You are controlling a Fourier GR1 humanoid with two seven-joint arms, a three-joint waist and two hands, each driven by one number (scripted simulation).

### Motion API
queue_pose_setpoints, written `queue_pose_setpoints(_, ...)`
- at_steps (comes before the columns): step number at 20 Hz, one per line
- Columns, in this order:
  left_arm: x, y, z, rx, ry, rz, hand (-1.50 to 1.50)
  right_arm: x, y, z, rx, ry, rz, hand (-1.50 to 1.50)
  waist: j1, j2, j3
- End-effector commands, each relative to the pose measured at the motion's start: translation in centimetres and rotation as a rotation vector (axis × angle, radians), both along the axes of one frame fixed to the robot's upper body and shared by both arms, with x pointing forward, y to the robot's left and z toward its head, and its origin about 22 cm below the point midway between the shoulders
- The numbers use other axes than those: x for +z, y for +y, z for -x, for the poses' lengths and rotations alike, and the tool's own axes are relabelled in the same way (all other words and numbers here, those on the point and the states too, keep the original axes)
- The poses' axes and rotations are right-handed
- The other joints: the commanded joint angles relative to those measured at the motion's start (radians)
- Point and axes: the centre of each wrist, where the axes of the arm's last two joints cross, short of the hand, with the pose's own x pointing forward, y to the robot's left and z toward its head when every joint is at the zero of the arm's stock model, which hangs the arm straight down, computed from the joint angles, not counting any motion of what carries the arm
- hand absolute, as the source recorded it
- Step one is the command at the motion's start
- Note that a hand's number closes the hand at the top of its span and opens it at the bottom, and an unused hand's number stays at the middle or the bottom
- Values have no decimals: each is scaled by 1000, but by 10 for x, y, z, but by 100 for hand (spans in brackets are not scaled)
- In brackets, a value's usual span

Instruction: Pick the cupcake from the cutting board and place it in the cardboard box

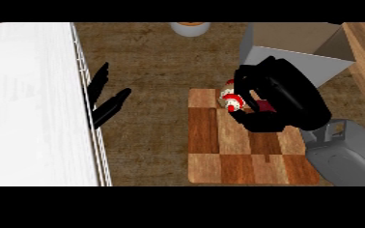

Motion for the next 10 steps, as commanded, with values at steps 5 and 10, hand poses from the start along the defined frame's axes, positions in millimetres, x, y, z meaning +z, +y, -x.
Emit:
queue_pose_setpoints(5, 43, 8, -15, -254, -234, -21, 0, 36, -57, -53, -241, 34, -132, 150, 21, 8, 15)
queue_pose_setpoints(10, 32, 2, -8, -308, -244, -4, 0, 46, -90, -89, -337, 15, 7, 150, 49, 15, 14)
